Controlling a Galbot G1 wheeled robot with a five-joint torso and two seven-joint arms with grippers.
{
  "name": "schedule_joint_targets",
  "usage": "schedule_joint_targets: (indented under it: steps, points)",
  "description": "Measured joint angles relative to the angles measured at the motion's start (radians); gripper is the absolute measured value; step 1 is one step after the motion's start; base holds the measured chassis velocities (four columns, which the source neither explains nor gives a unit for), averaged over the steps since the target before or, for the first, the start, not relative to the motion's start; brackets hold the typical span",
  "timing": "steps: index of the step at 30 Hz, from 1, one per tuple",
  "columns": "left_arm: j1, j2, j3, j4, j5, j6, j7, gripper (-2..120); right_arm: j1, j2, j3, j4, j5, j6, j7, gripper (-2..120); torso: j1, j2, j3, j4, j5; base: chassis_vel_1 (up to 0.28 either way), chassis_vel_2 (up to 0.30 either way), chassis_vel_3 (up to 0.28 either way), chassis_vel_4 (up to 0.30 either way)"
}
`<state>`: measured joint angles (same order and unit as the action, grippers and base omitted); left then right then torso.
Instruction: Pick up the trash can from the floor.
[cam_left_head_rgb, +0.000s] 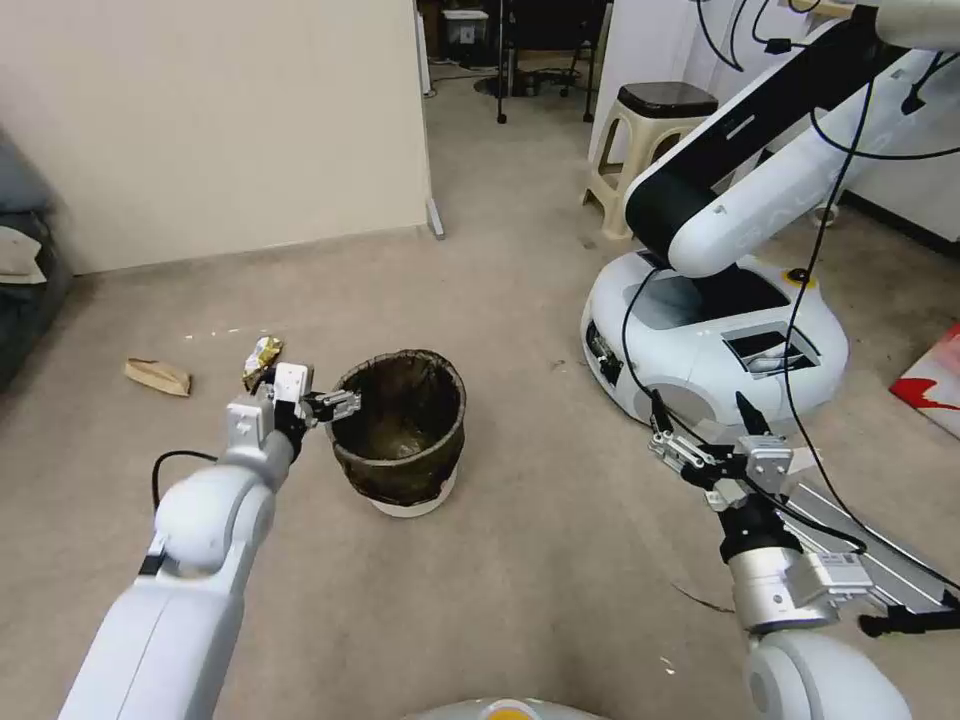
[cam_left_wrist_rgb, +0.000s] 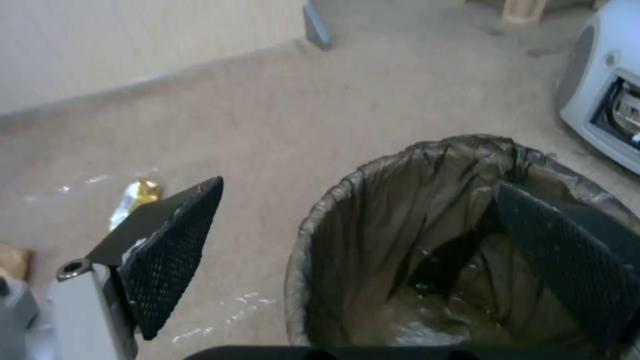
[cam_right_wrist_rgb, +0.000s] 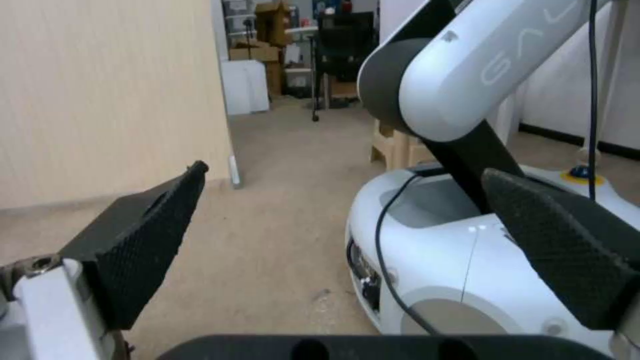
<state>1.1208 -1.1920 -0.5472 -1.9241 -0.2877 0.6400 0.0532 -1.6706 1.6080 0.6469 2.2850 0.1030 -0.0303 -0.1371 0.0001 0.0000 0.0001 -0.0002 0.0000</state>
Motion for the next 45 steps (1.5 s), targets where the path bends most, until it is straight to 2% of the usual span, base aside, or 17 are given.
schedule_joint_targets:
  steps: [1,3,4,6,8,10,14,25,30,33,35,45]
  points:
    - [0.000,0.000,0.000,0.000,0.000,0.000,0.000,100,0.000,0.000,0.000,0.000,0.000,0.000,0.000,100,0.000,0.000,0.000,0.0000,0.0000,0.000,0.000,0.000,0.000]
    - [-0.062,0.016,0.026,0.044,-0.004,0.063,0.002,100,0.000,0.000,0.001,-0.008,0.000,0.001,-0.002,100,0.000,0.000,0.000,0.0000,0.0001,0.000,0.000,0.000,0.000]
    - [-0.062,0.016,0.026,0.044,-0.004,0.063,0.002,100,0.000,0.000,0.001,-0.008,0.000,0.001,-0.002,100,0.000,0.000,0.000,0.0000,0.0001,0.000,0.000,0.000,0.000]
    - [-0.117,0.031,0.055,0.100,-0.005,0.095,0.006,100,0.000,0.000,0.001,-0.014,0.000,0.003,-0.003,100,0.000,0.000,0.000,0.0002,0.0000,0.000,0.000,0.000,0.000]
    - [-0.141,0.036,0.070,0.130,-0.005,0.101,0.007,100,0.000,0.000,0.001,-0.017,0.001,0.005,-0.003,100,0.000,0.000,0.000,0.0002,0.0000,0.000,0.000,0.000,0.000]
    - [-0.180,0.042,0.100,0.195,-0.002,0.103,0.007,100,0.000,0.000,0.001,-0.022,0.002,0.006,-0.003,100,0.000,0.000,0.000,0.0001,0.0001,0.000,0.000,0.000,0.000]
    - [-0.213,0.041,0.127,0.254,0.014,0.103,0.007,100,0.002,0.000,0.003,-0.027,0.004,0.008,-0.004,100,0.000,0.000,0.000,0.0002,0.0000,0.000,0.000,0.000,0.000]
    - [-0.261,0.029,0.157,0.329,0.037,0.102,-0.004,100,0.003,0.000,0.005,-0.037,0.006,0.012,-0.004,100,0.000,0.000,0.000,0.0003,0.0000,0.000,0.000,0.000,0.000]
    - [-0.306,0.017,0.178,0.403,0.054,0.100,-0.007,100,0.003,0.000,0.007,-0.044,0.007,0.016,-0.004,100,0.000,0.000,0.000,0.0001,0.0000,0.000,0.000,0.000,0.000]
    - [-0.306,0.017,0.178,0.403,0.054,0.100,-0.007,100,0.003,0.000,0.007,-0.044,0.007,0.016,-0.004,100,0.000,0.000,0.000,0.0001,0.0000,0.000,0.000,0.000,0.000]
    - [-0.327,0.006,0.176,0.456,0.065,0.098,-0.011,100,0.003,0.000,0.009,-0.045,0.007,0.018,-0.004,100,0.000,0.000,0.000,0.0001,-0.0001,0.000,0.000,0.000,0.000]
    - [-0.320,0.004,0.168,0.489,0.078,0.097,-0.011,97,0.004,0.000,0.005,-0.047,0.007,0.019,-0.001,100,0.000,0.000,0.000,0.0002,0.0000,0.000,0.000,0.000,0.000]
